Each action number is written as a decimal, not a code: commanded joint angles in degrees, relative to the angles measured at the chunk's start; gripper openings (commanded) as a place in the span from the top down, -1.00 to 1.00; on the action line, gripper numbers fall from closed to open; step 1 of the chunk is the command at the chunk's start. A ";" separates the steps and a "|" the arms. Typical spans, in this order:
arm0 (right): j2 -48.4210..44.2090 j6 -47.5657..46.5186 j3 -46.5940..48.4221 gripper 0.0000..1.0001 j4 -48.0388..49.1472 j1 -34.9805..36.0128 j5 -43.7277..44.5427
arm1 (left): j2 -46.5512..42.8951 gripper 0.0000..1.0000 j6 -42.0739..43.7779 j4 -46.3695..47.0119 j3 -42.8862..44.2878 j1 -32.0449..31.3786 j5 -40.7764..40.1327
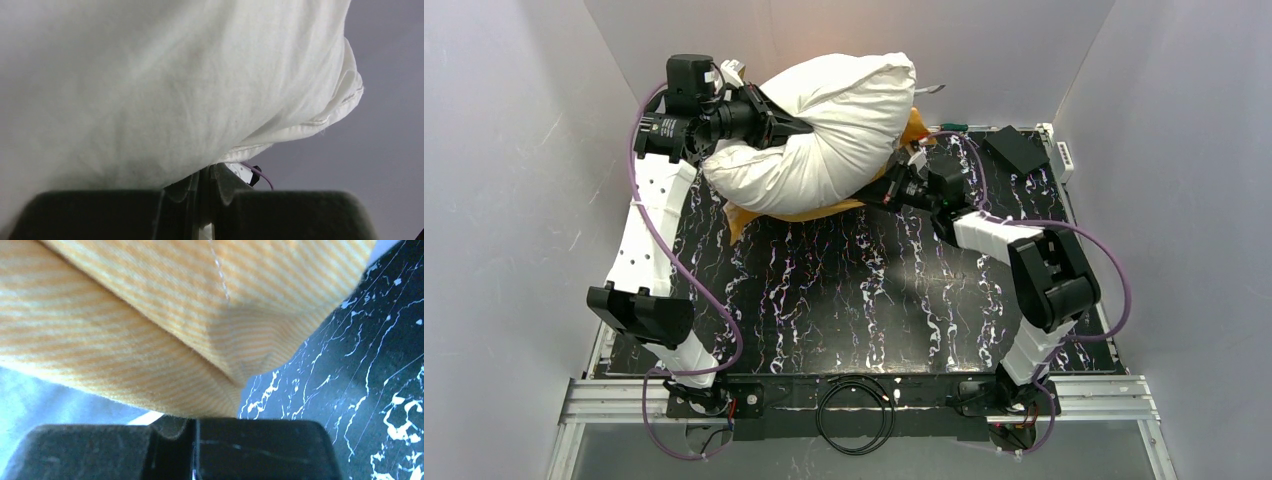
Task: Put the pillow into the pillowcase
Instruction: Stuff the pillow into the pillowcase.
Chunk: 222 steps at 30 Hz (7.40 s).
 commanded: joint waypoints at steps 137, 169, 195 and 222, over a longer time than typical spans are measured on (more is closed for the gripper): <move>-5.59 -41.95 51.40 0.97 -104.98 9.79 19.07 | -9.77 1.00 4.36 1.95 -48.76 -17.23 -18.42; 5.58 20.74 63.00 0.97 -6.60 14.43 -15.25 | -16.57 1.00 4.61 30.54 -20.33 -19.52 -13.63; 6.37 19.02 51.84 0.97 -18.35 14.82 -13.47 | -9.13 1.00 23.54 20.97 19.45 -22.75 -16.04; -33.29 14.27 1.26 0.97 3.28 -4.54 -20.87 | -8.66 1.00 7.61 -23.63 -23.58 -18.17 -49.54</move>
